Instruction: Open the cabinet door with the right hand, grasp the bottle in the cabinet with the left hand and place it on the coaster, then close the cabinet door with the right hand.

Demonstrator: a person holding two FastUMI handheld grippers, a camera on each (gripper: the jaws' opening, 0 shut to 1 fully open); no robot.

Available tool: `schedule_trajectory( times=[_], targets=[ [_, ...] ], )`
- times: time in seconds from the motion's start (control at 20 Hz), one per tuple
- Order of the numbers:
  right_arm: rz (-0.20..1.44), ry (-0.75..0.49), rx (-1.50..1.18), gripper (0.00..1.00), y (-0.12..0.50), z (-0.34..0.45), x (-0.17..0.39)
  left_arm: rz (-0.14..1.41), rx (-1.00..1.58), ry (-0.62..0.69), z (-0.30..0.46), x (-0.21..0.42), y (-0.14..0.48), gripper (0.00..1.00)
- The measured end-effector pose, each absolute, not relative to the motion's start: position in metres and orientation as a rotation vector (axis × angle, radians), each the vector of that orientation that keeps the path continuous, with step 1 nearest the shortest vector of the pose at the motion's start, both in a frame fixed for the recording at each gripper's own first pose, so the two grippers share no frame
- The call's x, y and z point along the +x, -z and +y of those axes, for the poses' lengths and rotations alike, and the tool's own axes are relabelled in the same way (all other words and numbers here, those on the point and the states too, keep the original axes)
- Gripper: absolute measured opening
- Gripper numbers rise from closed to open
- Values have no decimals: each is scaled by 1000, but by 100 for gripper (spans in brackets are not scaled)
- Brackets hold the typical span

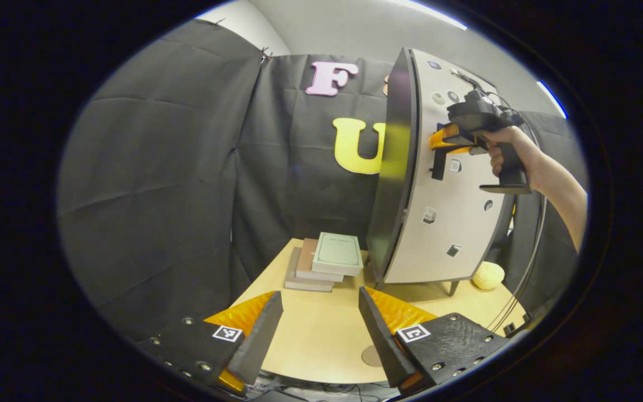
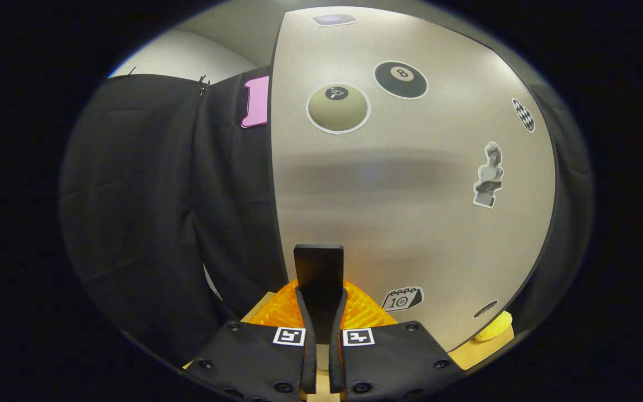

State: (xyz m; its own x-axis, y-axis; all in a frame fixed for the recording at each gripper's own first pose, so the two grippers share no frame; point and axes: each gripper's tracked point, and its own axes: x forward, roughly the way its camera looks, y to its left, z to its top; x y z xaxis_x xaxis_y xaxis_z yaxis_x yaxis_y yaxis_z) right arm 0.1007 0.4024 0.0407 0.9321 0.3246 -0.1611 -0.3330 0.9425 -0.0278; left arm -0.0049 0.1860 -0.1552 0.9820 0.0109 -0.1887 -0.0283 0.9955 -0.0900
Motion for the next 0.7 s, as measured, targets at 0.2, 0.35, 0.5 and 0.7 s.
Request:
schedule_trajectory(
  times=[0.2, 0.35, 0.5, 0.7],
  targets=[
    [158, -414, -67, 7, -40, 397, 83, 167, -113, -34, 167, -22, 147, 83],
    [157, -456, -74, 11, -41, 392, 68, 166, -110, -51, 153, -41, 145, 82],
    [163, -497, -77, 11, -41, 383, 56, 158, -102, -74, 137, -53, 136, 83],
    [163, -544, -90, 7, -39, 371, 48, 164, -109, -97, 117, -76, 137, 83]
  ],
)
